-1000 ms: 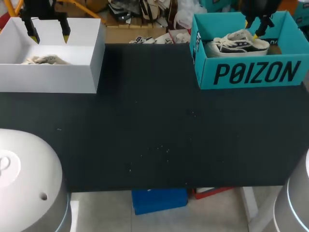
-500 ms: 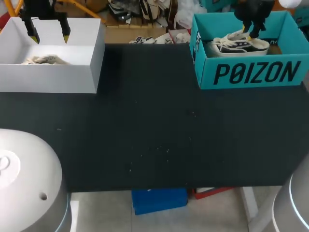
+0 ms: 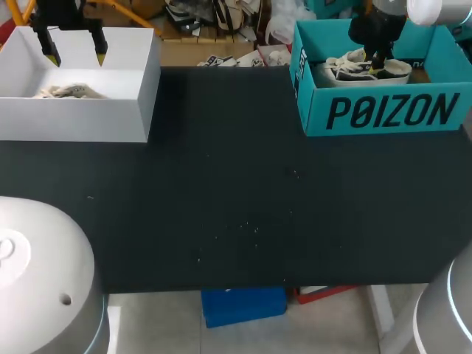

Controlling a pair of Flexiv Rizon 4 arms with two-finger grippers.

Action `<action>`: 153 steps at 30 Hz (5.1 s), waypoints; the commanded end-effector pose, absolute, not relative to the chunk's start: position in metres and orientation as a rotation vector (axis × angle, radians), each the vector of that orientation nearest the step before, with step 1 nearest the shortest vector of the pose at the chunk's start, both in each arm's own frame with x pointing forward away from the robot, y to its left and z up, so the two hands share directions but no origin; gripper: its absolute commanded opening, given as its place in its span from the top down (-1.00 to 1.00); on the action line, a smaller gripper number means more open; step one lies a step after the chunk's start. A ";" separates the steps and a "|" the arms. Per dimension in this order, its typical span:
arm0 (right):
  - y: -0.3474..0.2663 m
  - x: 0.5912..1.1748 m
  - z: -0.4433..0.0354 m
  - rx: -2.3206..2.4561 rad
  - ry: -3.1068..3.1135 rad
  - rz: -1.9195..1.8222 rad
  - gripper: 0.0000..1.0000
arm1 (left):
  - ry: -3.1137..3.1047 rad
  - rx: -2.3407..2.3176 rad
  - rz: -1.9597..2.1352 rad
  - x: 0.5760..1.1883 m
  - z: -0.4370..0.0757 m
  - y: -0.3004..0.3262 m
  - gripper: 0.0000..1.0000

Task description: Take the shoe out of the shoebox, open the shoe tongue, remove and reinsert the insole, then place the shoe into the shoebox

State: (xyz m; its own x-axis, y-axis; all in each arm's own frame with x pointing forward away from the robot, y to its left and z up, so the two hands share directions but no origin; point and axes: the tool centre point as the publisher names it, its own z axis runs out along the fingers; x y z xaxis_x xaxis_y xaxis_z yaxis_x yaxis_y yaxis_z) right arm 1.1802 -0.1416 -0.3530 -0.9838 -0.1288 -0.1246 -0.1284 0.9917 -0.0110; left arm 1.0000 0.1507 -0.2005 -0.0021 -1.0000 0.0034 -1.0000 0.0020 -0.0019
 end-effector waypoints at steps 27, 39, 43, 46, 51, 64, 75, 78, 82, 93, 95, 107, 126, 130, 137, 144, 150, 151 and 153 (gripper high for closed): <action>-0.143 1.195 -0.401 -0.146 3.008 -0.107 1.00 | -2.222 2.220 0.002 1.000 -0.200 0.150 -1.00; -0.153 1.185 -0.350 -0.095 2.942 -0.177 1.00 | -2.222 2.220 0.002 1.000 -0.200 0.150 -1.00; -0.155 1.175 -0.326 -0.056 2.912 -0.202 1.00 | -2.222 2.220 0.002 1.000 -0.200 0.150 -1.00; -0.153 1.164 -0.306 -0.028 2.884 -0.226 1.00 | -2.222 2.220 0.002 1.000 -0.200 0.150 -1.00; -0.144 1.142 -0.267 0.016 2.831 -0.261 1.00 | -2.222 2.220 0.002 1.000 -0.200 0.150 -1.00; -0.128 1.077 -0.160 0.026 2.645 -0.339 1.00 | -2.222 2.220 0.002 1.000 -0.200 0.150 -1.00; -0.065 1.002 -0.094 -0.053 2.499 -0.323 1.00 | -2.222 2.220 0.002 1.000 -0.200 0.150 -1.00; -0.037 0.973 -0.091 -0.056 2.490 -0.314 1.00 | -2.222 2.220 0.002 1.000 -0.200 0.150 -1.00; -0.002 0.940 -0.097 -0.026 2.475 -0.281 1.00 | -2.222 2.220 0.002 1.000 -0.200 0.150 -1.00; 0.094 0.878 -0.139 -0.006 2.575 -0.206 1.00 | -2.222 2.220 0.002 1.000 -0.200 0.150 -1.00; 0.106 0.869 -0.148 -0.009 2.601 -0.198 1.00 | -2.222 2.220 0.002 1.000 -0.200 0.150 -1.00; 0.153 0.837 -0.210 0.011 2.724 -0.144 1.00 | -2.222 2.220 0.002 1.000 -0.200 0.150 -1.00; 0.212 0.816 -0.314 0.177 2.682 -0.069 1.00 | -2.222 2.220 0.002 1.000 -0.200 0.150 -1.00; 0.217 0.816 -0.338 0.190 2.702 -0.063 1.00 | -2.222 2.220 0.002 1.000 -0.200 0.150 -1.00; 0.220 0.817 -0.366 0.209 2.721 -0.061 1.00 | -2.222 2.220 0.002 1.000 -0.200 0.150 -1.00; 0.221 0.820 -0.382 0.182 2.698 -0.106 1.00 | -2.222 2.220 0.002 1.000 -0.200 0.150 -1.00; 0.222 0.819 -0.387 0.175 2.690 -0.094 -0.51 | -2.222 2.220 0.002 1.000 -0.200 0.150 -1.00; 0.221 0.818 -0.386 0.181 2.691 -0.092 -1.00 | -2.222 2.220 0.002 1.000 -0.200 0.150 -1.00; 0.220 0.815 -0.382 0.186 2.692 -0.088 -1.00 | -2.222 2.220 0.002 1.000 -0.200 0.150 -1.00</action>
State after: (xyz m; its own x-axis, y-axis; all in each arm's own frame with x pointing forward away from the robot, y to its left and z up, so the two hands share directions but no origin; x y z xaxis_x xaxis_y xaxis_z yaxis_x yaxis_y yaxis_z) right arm 0.8174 0.2215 -0.3865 -0.8957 0.1168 -0.4291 0.1449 0.9889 -0.0333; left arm 0.9999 0.1507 -0.2004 -0.0020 -1.0000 0.0032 -1.0000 0.0020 -0.0019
